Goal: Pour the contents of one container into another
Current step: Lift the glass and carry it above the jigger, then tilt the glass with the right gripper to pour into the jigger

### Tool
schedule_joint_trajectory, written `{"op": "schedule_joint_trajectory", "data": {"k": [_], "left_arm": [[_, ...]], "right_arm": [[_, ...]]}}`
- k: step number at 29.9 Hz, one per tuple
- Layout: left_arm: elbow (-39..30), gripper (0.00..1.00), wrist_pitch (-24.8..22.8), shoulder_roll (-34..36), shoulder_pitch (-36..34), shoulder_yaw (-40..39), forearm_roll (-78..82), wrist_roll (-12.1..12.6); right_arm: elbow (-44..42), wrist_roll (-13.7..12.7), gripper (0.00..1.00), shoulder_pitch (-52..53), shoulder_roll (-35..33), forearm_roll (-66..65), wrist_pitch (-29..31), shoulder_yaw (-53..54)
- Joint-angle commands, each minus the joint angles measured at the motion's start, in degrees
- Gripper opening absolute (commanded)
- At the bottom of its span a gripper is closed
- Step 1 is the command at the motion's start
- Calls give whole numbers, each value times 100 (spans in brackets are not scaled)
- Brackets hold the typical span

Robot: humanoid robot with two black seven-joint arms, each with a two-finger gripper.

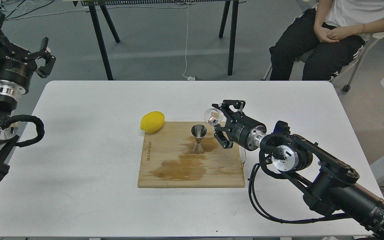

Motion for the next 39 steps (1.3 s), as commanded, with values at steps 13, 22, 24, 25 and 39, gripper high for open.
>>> {"op": "schedule_joint_trajectory", "data": {"k": [13,22,24,25,39], "left_arm": [[0,100,0,0,0,-4,0,0],[0,100,0,0,0,-13,0,0],[0,100,-9,0,0,-13,0,0],[-9,100,0,0,0,-13,0,0],[-9,100,-9,0,0,-13,0,0]], "right_arm": [[142,9,44,361,-186,-394,8,-503],[160,9,44,563,-520,-403,26,-663],[160,9,44,563,-529,-420,87,-671],[160,9,44,564,-529,-421,96,-663],[212,18,44,607,-520,-851,96,-865]]}}
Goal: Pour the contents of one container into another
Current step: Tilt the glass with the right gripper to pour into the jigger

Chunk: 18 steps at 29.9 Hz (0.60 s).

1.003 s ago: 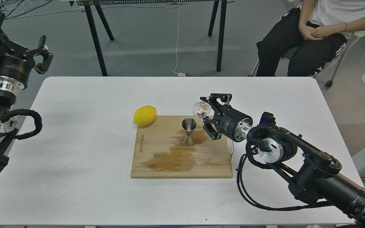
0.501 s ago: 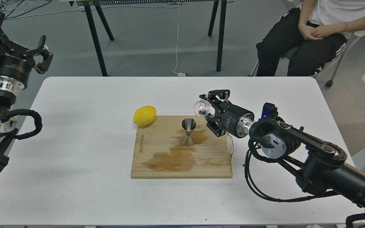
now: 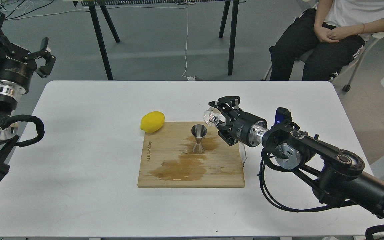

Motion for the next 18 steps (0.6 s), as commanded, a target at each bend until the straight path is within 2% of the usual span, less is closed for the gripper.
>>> {"op": "schedule_joint_trajectory", "data": {"k": [1,18], "left_arm": [[6,100,-2,0,9,-2,0,0],[6,100,-2,9,9,-2,0,0]], "right_arm": [[13,7,43,20,-2,-124,-1,-9],[13,113,43,249,-11,-712,-1,-308]]}}
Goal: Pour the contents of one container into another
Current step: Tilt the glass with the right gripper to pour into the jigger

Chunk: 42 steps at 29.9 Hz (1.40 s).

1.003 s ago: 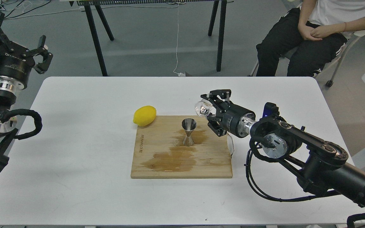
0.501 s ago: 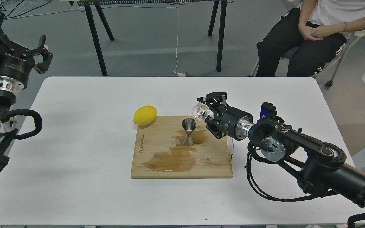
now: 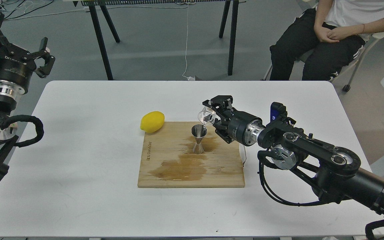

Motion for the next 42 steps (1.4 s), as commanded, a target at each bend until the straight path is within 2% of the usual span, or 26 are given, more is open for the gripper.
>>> {"op": "schedule_joint_trajectory", "data": {"k": [1,42], "left_arm": [[0,100,0,5,0,0,0,0],[0,100,-9,14,0,-17,0,0]], "right_arm": [[-1,1,43,8,0,-221,-1,-2],[16,344,43,289,-62,-1575,-18,-617]]}}
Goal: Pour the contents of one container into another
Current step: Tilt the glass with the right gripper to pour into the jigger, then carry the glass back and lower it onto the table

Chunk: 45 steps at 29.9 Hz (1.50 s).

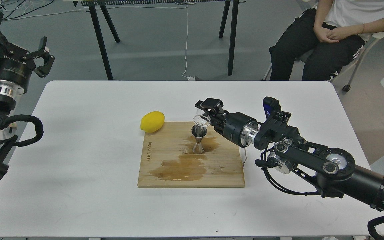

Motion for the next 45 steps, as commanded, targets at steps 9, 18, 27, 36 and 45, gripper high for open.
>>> {"op": "schedule_joint_trajectory", "data": {"k": [9,18,27,36,45], "left_arm": [[-2,100,0,-5,2,9,0,0],[-2,100,9,-5,2,-9,0,0],[-2,100,9,3,2,-9,0,0],[7,100,0,-5,2,-9,0,0],[7,100,0,3,2,-9,0,0]], "right_arm": [[-9,72,43,41,-128,-512,-36,-152],[0,282,43,41,-198,-573,-97,-170],[0,414,43,41,-198,-564,-123,-161],[-35,537,42,33,-137,-617,-203,-179],[-140,625,42,155,-84,-775,-361,-539]]}}
